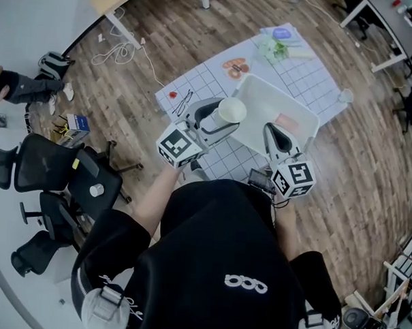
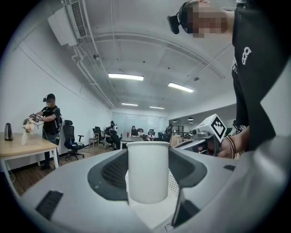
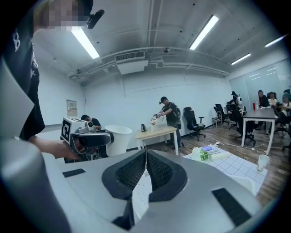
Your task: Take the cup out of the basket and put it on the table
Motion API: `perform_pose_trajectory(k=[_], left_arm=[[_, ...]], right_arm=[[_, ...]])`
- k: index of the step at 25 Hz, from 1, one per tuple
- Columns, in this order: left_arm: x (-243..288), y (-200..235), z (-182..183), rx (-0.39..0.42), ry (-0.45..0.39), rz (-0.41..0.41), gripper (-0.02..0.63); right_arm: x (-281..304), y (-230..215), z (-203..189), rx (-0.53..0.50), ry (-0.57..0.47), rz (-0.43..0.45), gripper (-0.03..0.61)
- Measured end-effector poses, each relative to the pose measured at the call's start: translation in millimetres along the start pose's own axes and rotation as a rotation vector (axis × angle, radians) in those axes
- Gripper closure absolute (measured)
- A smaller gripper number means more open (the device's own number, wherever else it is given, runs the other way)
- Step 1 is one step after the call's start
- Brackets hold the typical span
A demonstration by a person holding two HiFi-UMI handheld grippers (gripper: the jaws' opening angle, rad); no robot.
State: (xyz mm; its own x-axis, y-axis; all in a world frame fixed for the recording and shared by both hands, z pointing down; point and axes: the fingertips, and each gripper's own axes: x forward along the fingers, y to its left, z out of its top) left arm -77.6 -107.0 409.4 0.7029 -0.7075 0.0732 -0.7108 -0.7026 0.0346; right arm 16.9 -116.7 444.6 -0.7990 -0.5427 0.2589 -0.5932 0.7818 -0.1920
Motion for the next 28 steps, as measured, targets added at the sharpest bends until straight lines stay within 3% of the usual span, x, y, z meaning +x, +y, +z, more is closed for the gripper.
perform_pose_trajectory(k=[9,20,28], left_arm=[[-32,11,-27,-0.004,-0.015,0.068,0.342],[-75,40,-130,-0.111,0.006,0.231,0.342],[-75,58,-187,-0.17,0.018,0.246,0.344]], right_arm=[[20,22,-1,-0.024,0.017,0.071,0.554],[31,43,-20,-0.035,0.087,0.117,0.554],[35,46,-44,0.005,0.099,0.109,0.554]])
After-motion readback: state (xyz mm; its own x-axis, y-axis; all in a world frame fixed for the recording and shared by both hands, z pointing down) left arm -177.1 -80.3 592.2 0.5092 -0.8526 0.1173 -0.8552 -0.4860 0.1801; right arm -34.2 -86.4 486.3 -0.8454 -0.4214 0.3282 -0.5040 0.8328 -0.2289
